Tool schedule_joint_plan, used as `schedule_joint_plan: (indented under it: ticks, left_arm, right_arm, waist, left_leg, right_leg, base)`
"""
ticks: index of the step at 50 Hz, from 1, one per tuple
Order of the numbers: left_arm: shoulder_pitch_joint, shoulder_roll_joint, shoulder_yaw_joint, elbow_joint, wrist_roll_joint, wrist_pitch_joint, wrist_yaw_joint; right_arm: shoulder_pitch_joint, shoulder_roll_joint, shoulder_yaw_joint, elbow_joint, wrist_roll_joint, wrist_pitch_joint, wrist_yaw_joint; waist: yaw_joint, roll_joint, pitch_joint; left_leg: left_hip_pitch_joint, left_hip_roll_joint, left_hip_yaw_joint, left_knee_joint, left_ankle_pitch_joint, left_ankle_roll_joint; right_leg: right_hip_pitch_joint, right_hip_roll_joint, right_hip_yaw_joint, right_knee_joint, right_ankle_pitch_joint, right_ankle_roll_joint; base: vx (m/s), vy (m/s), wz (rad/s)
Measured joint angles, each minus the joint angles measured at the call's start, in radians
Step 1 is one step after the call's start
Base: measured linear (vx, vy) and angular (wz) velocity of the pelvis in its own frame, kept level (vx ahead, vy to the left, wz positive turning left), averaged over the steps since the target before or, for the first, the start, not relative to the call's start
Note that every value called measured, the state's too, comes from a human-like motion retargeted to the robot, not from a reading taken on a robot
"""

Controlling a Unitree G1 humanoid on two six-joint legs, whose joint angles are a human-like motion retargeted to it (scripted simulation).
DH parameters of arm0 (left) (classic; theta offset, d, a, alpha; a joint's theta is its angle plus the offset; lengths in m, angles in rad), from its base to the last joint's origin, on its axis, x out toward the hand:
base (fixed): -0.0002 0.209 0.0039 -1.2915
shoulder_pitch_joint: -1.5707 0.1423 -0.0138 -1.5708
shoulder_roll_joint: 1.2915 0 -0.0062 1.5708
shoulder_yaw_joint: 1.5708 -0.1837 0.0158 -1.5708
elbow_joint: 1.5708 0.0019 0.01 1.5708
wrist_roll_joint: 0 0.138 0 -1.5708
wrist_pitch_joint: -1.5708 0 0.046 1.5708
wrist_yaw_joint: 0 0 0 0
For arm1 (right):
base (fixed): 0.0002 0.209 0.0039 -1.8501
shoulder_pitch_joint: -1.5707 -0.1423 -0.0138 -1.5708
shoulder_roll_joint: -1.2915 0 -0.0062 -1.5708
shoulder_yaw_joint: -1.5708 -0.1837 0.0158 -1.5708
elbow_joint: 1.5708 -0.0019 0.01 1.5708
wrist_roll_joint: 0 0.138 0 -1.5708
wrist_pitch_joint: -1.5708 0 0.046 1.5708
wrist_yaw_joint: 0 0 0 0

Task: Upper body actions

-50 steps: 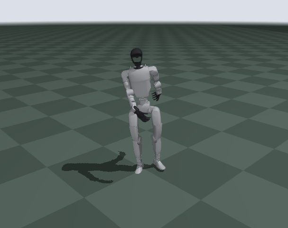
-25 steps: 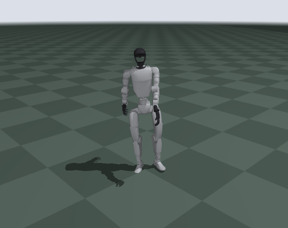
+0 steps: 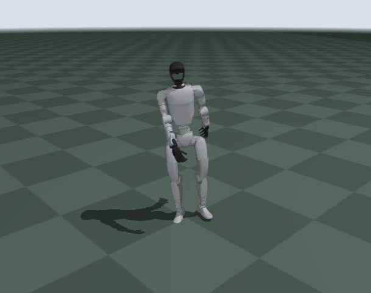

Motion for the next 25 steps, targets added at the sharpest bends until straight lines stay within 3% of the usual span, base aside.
schedule_joint_plan:
  ticks: [6,10,15,18,22,25]
  left_arm:
    - [0.258,0.030,0.180,0.000,0.032,0.031,-0.069]
    - [0.255,0.008,0.184,0.000,-0.077,0.049,-0.028]
    - [0.012,-0.034,0.023,0.000,-0.169,0.038,0.019]
    - [-0.242,-0.060,-0.082,0.000,-0.138,0.008,0.077]
    - [-0.557,-0.097,-0.208,-0.070,-0.089,-0.069,0.130]
    - [-0.744,-0.130,-0.245,-0.178,-0.076,-0.125,0.188]
  right_arm:
    - [-0.036,0.031,0.073,-0.187,0.078,-0.165,0.119]
    - [0.015,0.010,0.098,-0.165,-0.052,-0.176,0.044]
    - [0.145,-0.040,0.021,0.045,-0.234,-0.042,-0.082]
    - [0.219,-0.090,-0.109,0.262,-0.250,0.092,-0.185]
    - [0.331,-0.178,-0.278,0.519,-0.106,0.291,-0.319]
    - [0.485,-0.221,-0.366,0.530,0.056,0.341,-0.405]
  waist:
    - [-0.023,0.006,-0.007]
    - [-0.031,0.004,-0.013]
    - [-0.029,0.000,-0.028]
    - [-0.010,-0.009,-0.036]
    - [0.006,-0.025,-0.035]
    - [0.013,-0.030,-0.032]
  left_leg:
    - [0.000,0.010,0.010,-0.004,-0.004,-0.005]
    - [-0.003,0.011,0.009,-0.002,-0.004,-0.006]
    - [-0.016,0.005,-0.009,0.001,0.000,-0.001]
    - [-0.026,0.003,-0.020,0.004,0.004,0.002]
    - [-0.029,-0.003,-0.046,0.010,0.008,0.009]
    - [-0.038,-0.003,-0.061,0.018,0.009,0.011]
  right_leg:
    - [-0.013,0.008,0.010,0.006,-0.001,0.003]
    - [-0.013,0.008,0.010,0.005,-0.002,0.004]
    - [-0.006,0.002,-0.007,0.000,-0.005,0.007]
    - [0.001,-0.001,-0.017,-0.008,-0.006,0.011]
    - [0.027,-0.007,-0.043,-0.020,-0.009,0.017]
    - [0.038,-0.011,-0.059,-0.022,-0.016,0.020]
  base:
    - [0.00,0.00,0.00]
    - [0.00,0.00,0.00]
    - [0.01,-0.01,0.15]
    - [-0.06,-0.02,0.21]
    - [-0.03,-0.03,0.31]
    - [-0.01,0.01,0.25]
